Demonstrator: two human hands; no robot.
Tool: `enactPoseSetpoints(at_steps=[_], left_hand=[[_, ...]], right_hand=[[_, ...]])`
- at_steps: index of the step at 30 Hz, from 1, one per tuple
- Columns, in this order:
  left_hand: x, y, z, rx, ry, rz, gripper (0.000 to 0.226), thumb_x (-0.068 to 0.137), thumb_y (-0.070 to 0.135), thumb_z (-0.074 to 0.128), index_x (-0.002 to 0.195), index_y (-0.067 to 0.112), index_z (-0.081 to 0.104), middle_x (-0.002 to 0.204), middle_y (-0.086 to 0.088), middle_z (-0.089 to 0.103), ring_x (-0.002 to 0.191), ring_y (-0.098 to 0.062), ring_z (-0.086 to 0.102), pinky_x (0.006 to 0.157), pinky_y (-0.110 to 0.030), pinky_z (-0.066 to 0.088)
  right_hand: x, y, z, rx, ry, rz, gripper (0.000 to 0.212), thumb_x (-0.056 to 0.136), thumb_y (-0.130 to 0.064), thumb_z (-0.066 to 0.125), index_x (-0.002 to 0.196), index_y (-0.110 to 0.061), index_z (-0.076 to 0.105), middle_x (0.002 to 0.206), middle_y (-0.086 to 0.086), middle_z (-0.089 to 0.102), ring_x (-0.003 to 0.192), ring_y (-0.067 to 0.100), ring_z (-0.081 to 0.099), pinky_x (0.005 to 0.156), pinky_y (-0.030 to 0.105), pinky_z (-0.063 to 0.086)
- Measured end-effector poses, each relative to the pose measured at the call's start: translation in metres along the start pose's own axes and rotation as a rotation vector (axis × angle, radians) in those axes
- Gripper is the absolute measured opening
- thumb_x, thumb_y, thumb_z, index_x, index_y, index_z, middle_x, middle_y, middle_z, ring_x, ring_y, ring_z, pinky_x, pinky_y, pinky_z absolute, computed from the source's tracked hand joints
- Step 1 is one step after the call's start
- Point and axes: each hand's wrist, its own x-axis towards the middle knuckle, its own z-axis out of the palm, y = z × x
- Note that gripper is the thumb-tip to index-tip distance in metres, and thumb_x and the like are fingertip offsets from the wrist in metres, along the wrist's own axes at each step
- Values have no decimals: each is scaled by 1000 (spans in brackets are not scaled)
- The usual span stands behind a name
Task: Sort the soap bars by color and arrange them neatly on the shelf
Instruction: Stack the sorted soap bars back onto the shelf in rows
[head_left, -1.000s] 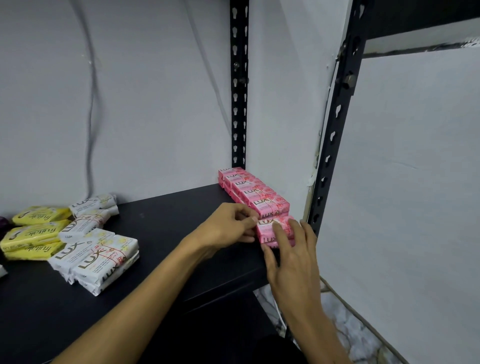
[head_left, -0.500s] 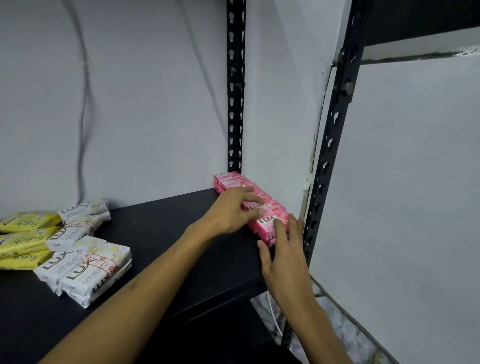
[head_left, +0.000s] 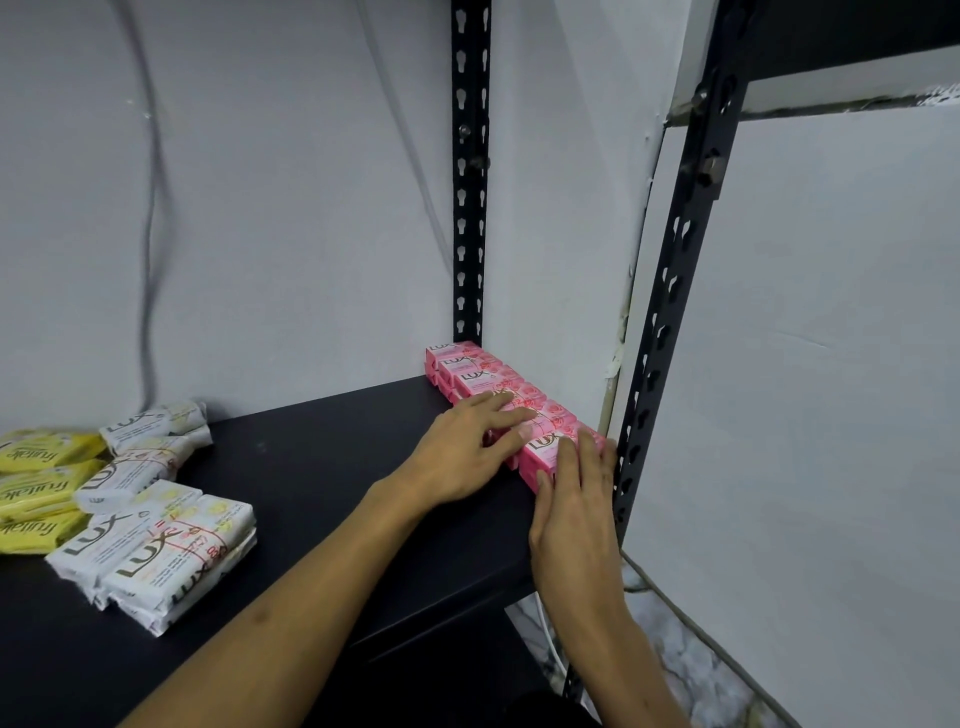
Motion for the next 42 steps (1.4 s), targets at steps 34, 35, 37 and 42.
enactPoseSetpoints(at_steps=[34, 35, 37, 42], left_hand=[[-257, -68, -167, 127, 434, -779, 23, 91, 46, 66, 106, 28, 67, 95, 8, 72, 91, -14, 66, 80, -30, 50], [-260, -71, -163, 100, 435, -779, 21, 91, 47, 66, 104, 30, 66, 91, 8, 72, 88, -13, 67, 76, -28, 50], [-260, -76, -157, 60, 465, -756, 17, 91, 46, 66, 103, 33, 67, 85, 9, 71, 84, -9, 66, 71, -21, 47], [-250, -73, -146, 19, 467, -694, 14, 92, 43, 66, 103, 35, 68, 80, 10, 72, 80, -3, 66, 71, -19, 48]], right_hand=[[-69, -181, 19, 526, -726, -425, 79, 73, -55, 79, 135, -31, 36, 149, -15, 26, 132, 10, 40, 104, 30, 42], [-68, -183, 21, 526, -730, -419, 79, 72, -53, 80, 134, -30, 38, 148, -14, 27, 127, 9, 44, 100, 28, 43], [-68, -187, 23, 523, -735, -420, 71, 74, -47, 81, 130, -29, 41, 141, -12, 34, 109, 5, 50, 90, 23, 46], [-58, -170, 21, 495, -685, -399, 53, 76, -41, 80, 115, -30, 47, 120, -13, 40, 86, 0, 54, 73, 15, 46]])
